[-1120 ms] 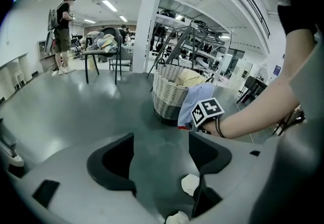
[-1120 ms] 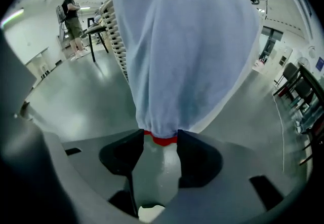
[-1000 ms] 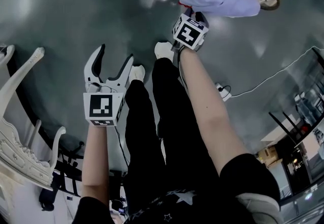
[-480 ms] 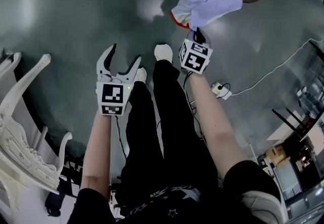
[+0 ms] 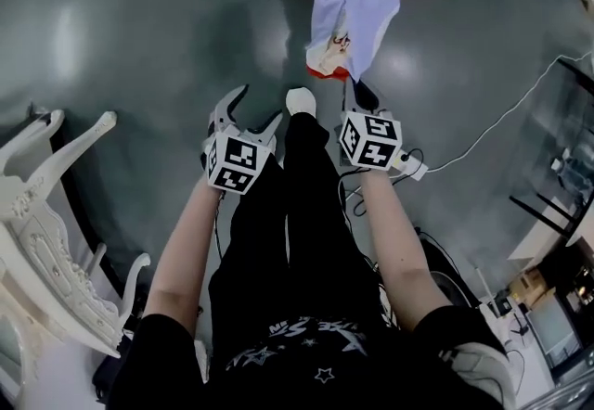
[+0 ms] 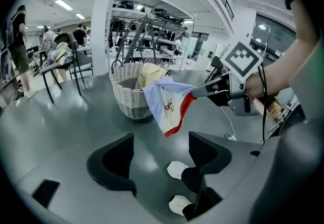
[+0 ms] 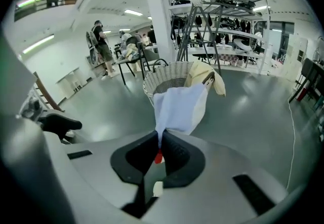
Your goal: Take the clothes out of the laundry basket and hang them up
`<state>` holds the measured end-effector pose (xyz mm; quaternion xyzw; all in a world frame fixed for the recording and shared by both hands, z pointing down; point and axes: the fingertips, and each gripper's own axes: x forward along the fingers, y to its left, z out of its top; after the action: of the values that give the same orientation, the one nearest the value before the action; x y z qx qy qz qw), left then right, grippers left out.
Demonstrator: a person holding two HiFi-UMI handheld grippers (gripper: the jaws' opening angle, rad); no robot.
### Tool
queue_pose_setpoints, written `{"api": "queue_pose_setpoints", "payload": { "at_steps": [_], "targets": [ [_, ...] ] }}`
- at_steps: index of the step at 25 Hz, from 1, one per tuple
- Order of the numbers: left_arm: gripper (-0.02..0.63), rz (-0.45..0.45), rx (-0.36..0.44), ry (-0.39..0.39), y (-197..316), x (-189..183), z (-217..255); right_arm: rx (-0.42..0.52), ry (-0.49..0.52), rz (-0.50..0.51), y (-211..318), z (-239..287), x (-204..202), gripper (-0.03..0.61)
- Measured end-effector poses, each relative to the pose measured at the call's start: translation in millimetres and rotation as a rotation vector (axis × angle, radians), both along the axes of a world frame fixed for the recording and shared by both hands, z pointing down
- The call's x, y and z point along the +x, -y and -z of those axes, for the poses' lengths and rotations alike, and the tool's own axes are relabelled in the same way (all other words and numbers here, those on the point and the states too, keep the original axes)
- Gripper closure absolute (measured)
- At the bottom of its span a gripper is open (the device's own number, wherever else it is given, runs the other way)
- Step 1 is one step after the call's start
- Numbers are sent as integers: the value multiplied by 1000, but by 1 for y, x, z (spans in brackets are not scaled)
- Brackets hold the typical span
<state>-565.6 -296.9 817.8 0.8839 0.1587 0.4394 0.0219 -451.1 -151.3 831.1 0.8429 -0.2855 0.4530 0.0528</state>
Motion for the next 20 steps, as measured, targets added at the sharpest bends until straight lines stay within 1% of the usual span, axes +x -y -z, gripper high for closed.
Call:
{"api": "queue_pose_setpoints", "payload": {
  "at_steps": [3,5,8,10,12,15,16,18,20],
  "targets": [
    [273,-71,3,20,-20,-5,7,78,4,62,9,34,-2,557],
    [273,-102,3,28,-31,-6,11,125,17,88,14,54,1,557],
    [273,-121,-3,33,-43,0,10,182,46,108,20,80,10,557],
    [272,-127,7,30,-49,7,4,221,78,101,20,93,15,557],
    [272,-118,10,41,-55,14,-7,264,119,86,20,102,17,557],
    [272,-51,-57,83,-64,29,-26,309,152,85,22,111,22,557],
    [270,-35,-67,94,-68,34,-33,319,158,87,23,112,24,557],
    [270,-18,-56,105,-75,46,-45,345,177,88,23,114,27,557],
    [270,6,-24,115,-78,56,-57,379,199,91,24,118,29,557]
  ]
}}
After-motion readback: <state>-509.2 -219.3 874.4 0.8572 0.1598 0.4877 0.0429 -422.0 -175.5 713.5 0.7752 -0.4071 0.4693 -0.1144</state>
